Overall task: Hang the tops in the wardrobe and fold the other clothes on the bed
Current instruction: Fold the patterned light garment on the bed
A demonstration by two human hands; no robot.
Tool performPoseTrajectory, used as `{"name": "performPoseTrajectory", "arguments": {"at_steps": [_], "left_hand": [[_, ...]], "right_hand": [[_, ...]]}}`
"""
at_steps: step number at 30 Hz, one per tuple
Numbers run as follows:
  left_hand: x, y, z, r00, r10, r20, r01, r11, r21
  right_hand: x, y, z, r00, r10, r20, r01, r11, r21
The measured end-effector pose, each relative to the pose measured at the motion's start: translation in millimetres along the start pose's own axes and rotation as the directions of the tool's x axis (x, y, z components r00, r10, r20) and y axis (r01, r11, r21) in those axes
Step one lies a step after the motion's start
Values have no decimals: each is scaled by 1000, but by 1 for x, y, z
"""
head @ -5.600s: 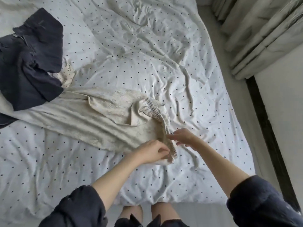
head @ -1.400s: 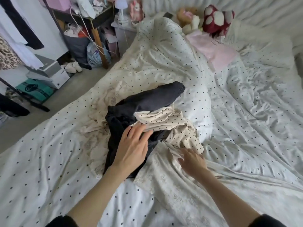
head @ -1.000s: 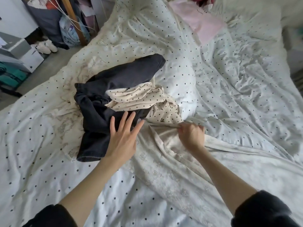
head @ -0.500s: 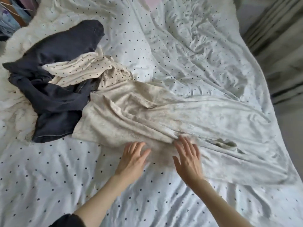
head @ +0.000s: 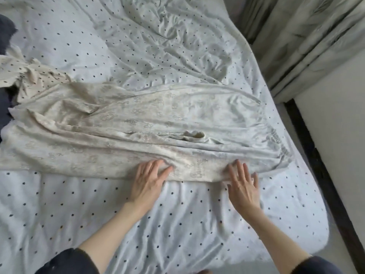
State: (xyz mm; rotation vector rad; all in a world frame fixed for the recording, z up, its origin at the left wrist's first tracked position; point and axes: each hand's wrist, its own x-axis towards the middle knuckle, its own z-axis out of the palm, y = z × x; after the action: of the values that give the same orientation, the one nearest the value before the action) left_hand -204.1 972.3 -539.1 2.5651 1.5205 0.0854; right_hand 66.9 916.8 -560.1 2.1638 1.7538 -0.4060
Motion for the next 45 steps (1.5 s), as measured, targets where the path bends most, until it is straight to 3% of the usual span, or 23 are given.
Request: {"name": "performPoseTrajectory", "arguments": {"at_steps": [7, 11, 14, 21, 28, 32, 35, 37, 41, 45], "left_hand": [[30, 75, 21, 999, -44, -2, 44, 991, 122], [41, 85, 26, 949, -209, 237, 186, 976, 117], [29, 98, 21, 891, -256, 374, 193, 961, 200], [-19, 141, 15, 833, -110, 543, 65, 993, 102], [-23, 190, 28, 780, 87, 620, -81, 996, -37], [-23, 209, 35, 687, 179, 704, -164, 982, -90], [-17, 206, 32, 626, 237, 743, -167, 971, -169], [-7, 199, 29, 675, 249, 695, -157, 968, -194], [24, 182, 20, 891, 214, 400, -125, 964, -236], [71, 168, 10, 962, 195, 188, -156, 966, -206]], "right_hand": [[34, 106, 5, 996, 42, -74, -45, 998, -43], [36, 138, 5, 994, 12, -111, -15, 1000, -20], [15, 147, 13, 994, -45, -104, 43, 999, -18], [-31, 181, 18, 995, -96, -20, 93, 988, -125], [-58, 225, 14, 997, 21, 69, -4, 972, -237], [-69, 235, 19, 987, 62, 147, -28, 974, -224], [-67, 230, 24, 971, 65, 232, -43, 994, -98], [-59, 225, 20, 964, 90, 252, -85, 996, -32], [-38, 219, 6, 982, 145, 118, -142, 989, -29], [-2, 206, -13, 968, 251, -18, -243, 952, 185]]}}
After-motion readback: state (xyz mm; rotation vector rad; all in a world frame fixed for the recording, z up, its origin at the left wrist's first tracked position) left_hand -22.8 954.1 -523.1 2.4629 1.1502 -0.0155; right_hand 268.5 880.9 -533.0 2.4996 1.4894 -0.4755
